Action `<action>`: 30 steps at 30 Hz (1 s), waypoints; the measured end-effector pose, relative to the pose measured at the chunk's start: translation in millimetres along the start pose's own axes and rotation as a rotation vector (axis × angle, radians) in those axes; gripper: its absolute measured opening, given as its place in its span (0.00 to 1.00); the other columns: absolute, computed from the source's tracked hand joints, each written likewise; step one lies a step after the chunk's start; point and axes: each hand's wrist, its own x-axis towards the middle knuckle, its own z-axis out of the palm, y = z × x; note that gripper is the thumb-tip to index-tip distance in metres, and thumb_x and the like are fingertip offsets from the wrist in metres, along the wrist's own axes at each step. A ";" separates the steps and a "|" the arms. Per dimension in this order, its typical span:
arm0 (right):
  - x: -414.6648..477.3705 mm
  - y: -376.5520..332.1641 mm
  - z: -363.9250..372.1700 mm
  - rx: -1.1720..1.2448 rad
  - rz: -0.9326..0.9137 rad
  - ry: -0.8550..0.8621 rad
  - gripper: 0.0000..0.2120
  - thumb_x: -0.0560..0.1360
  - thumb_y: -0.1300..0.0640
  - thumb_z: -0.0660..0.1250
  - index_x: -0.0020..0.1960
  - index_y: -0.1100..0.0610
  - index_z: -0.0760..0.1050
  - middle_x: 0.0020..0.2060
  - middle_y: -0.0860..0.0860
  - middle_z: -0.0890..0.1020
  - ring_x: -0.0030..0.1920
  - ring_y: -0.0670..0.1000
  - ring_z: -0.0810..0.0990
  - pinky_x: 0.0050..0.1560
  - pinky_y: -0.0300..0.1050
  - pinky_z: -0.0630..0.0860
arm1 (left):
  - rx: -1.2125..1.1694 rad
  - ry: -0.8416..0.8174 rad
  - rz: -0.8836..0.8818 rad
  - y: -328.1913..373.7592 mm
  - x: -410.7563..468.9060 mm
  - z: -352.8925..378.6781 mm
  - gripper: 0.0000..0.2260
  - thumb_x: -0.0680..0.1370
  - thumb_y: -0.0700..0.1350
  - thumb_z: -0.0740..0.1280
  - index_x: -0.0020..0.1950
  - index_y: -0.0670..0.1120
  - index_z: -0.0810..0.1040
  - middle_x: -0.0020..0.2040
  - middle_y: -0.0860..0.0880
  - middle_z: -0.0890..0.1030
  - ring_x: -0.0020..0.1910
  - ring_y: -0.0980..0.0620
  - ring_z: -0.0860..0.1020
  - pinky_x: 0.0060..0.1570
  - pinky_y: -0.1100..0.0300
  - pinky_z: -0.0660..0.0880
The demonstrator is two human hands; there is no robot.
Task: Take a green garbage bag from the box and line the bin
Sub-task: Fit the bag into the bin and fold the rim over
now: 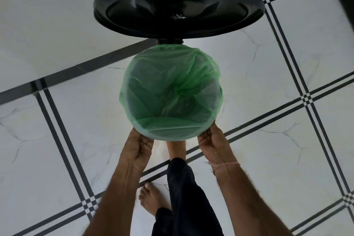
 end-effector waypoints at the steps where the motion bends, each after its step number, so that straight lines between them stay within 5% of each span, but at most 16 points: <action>1: -1.3 0.4 1.0 -0.026 -0.012 0.027 0.07 0.76 0.57 0.70 0.51 0.60 0.80 0.38 0.53 0.88 0.38 0.48 0.88 0.41 0.43 0.86 | 0.016 0.023 0.019 -0.1 0.8 -1.0 0.07 0.82 0.37 0.64 0.52 0.42 0.82 0.49 0.47 0.87 0.42 0.55 0.87 0.40 0.63 0.83; 4: -6.5 -0.9 2.5 -0.038 -0.017 0.042 0.19 0.80 0.41 0.64 0.55 0.56 0.81 0.47 0.53 0.88 0.51 0.52 0.86 0.57 0.51 0.83 | -0.034 0.050 0.067 6.2 -3.0 0.4 0.18 0.84 0.55 0.63 0.47 0.45 0.85 0.47 0.48 0.87 0.44 0.51 0.88 0.47 0.55 0.85; 6: -8.7 -3.1 1.7 -0.028 -0.022 0.026 0.19 0.80 0.41 0.65 0.56 0.56 0.81 0.50 0.54 0.88 0.54 0.53 0.86 0.55 0.51 0.85 | -0.011 0.042 0.076 14.0 -5.1 2.7 0.20 0.81 0.62 0.63 0.49 0.47 0.84 0.45 0.49 0.88 0.46 0.49 0.87 0.50 0.53 0.85; 9: -7.4 -4.9 -0.3 -0.011 0.002 0.010 0.16 0.80 0.45 0.66 0.54 0.57 0.82 0.47 0.54 0.89 0.47 0.52 0.89 0.45 0.48 0.87 | 0.002 0.030 0.043 20.0 -5.4 5.0 0.15 0.81 0.57 0.67 0.53 0.46 0.83 0.44 0.49 0.88 0.43 0.49 0.88 0.41 0.54 0.85; 13: -5.6 -7.9 -4.6 -0.049 -0.003 0.006 0.16 0.80 0.44 0.67 0.52 0.57 0.84 0.49 0.54 0.88 0.52 0.54 0.88 0.53 0.53 0.86 | 0.023 0.033 0.045 22.7 -4.0 3.6 0.11 0.82 0.52 0.67 0.51 0.46 0.84 0.43 0.49 0.88 0.41 0.50 0.87 0.37 0.56 0.84; 18: -1.4 -31.7 8.2 -0.072 -0.059 0.000 0.17 0.82 0.45 0.66 0.56 0.58 0.82 0.48 0.56 0.88 0.56 0.57 0.84 0.63 0.61 0.80 | 0.040 0.032 0.137 42.8 3.9 5.9 0.10 0.81 0.54 0.69 0.49 0.48 0.85 0.46 0.50 0.85 0.49 0.49 0.84 0.52 0.48 0.85; 21: 7.4 -43.1 19.6 -0.131 -0.054 -0.027 0.19 0.80 0.50 0.70 0.66 0.61 0.80 0.58 0.58 0.85 0.61 0.60 0.83 0.65 0.64 0.79 | 0.088 0.057 0.094 58.1 13.1 14.5 0.10 0.79 0.54 0.73 0.46 0.48 0.87 0.44 0.51 0.83 0.50 0.48 0.82 0.60 0.47 0.81; 24: 13.3 -48.3 23.9 -0.216 -0.022 -0.065 0.21 0.81 0.54 0.69 0.70 0.64 0.77 0.64 0.62 0.82 0.66 0.62 0.81 0.69 0.65 0.75 | 0.112 0.037 -0.049 66.3 19.4 20.0 0.02 0.74 0.44 0.73 0.45 0.47 0.84 0.43 0.49 0.82 0.47 0.46 0.82 0.56 0.48 0.83; 29: 12.5 -56.6 22.3 -0.248 0.016 0.065 0.12 0.80 0.55 0.71 0.57 0.63 0.82 0.49 0.59 0.85 0.53 0.57 0.84 0.57 0.57 0.83 | 0.029 0.045 -0.121 66.1 23.5 17.9 0.05 0.69 0.40 0.74 0.41 0.47 0.80 0.40 0.49 0.78 0.39 0.49 0.77 0.63 0.53 0.79; 30: 12.5 -57.5 24.0 -0.235 0.022 0.099 0.12 0.80 0.55 0.71 0.57 0.63 0.82 0.49 0.60 0.85 0.54 0.58 0.84 0.54 0.59 0.84 | 0.033 0.056 -0.122 64.6 23.7 17.6 0.06 0.68 0.40 0.75 0.39 0.46 0.79 0.35 0.50 0.77 0.35 0.51 0.75 0.58 0.57 0.80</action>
